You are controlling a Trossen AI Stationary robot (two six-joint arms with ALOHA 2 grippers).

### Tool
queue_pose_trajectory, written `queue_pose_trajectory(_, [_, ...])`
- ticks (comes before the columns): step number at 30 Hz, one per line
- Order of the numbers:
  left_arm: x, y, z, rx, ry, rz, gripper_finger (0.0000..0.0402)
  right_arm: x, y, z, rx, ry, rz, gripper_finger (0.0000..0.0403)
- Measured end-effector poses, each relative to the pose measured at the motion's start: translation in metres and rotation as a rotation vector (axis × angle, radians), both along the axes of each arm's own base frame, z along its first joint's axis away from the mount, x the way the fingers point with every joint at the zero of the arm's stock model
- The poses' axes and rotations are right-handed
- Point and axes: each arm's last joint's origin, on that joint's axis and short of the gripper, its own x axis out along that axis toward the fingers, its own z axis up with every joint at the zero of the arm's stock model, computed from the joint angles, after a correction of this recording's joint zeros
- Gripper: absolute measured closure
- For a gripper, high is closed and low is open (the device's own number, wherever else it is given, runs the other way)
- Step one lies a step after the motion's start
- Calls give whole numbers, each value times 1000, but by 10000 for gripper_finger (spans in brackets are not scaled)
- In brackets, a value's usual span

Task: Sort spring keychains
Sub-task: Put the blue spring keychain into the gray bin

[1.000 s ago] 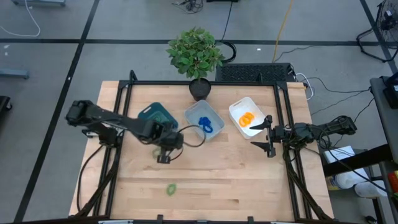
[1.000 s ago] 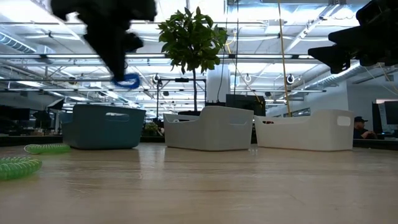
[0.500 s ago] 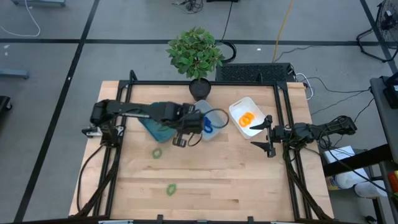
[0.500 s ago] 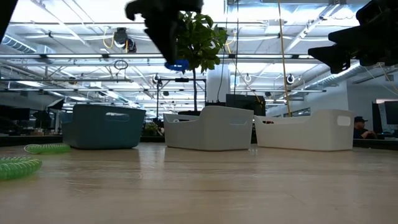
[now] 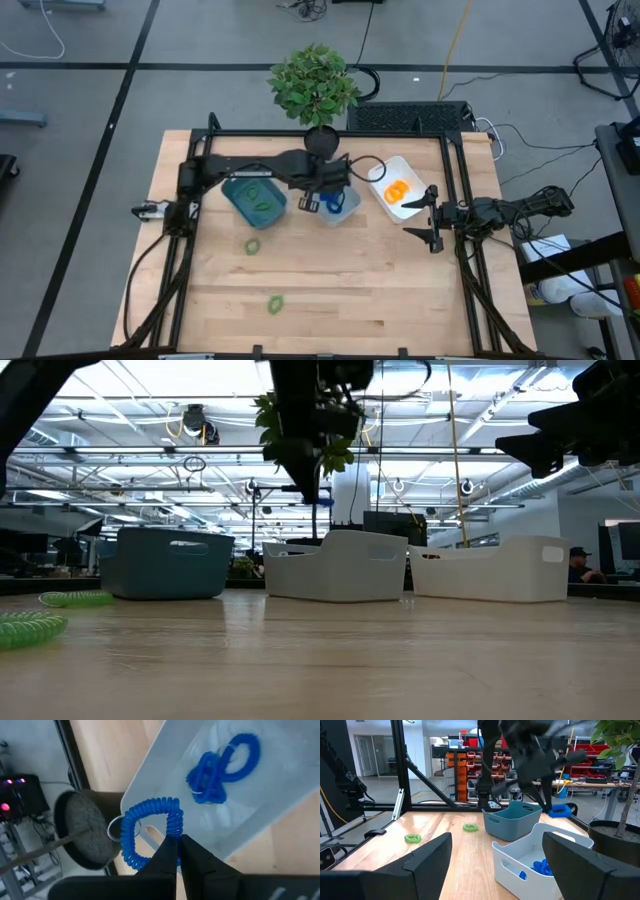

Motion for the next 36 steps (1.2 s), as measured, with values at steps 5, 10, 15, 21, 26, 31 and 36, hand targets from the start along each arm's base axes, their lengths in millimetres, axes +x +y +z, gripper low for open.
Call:
queue_pose_trajectory(5, [11, 7, -20, -62, 9, -11, 397, 0, 0, 0, 0, -1, 0, 105])
queue_pose_trajectory(10, [21, 6, -40, -111, 13, -30, 397, 0, 0, 0, 0, 0, 0, 105])
queue_pose_trajectory(15, [27, 8, -58, -184, 33, -43, 398, 0, 0, 0, 0, 0, 0, 105])
queue_pose_trajectory(21, [31, 17, -76, -188, 65, -18, 398, 0, 0, 0, 0, -1, 0, 105])
queue_pose_trajectory(26, [32, 25, -80, -183, 56, -5, 397, 0, 0, 0, 0, -1, 0, 105])
queue_pose_trajectory(31, [30, 27, -80, -192, 53, 40, 375, 0, 0, 0, 0, -1, 0, 105])
queue_pose_trajectory(36, [28, 27, -80, -203, 62, 81, 332, 0, 0, 0, 0, -1, 0, 105])
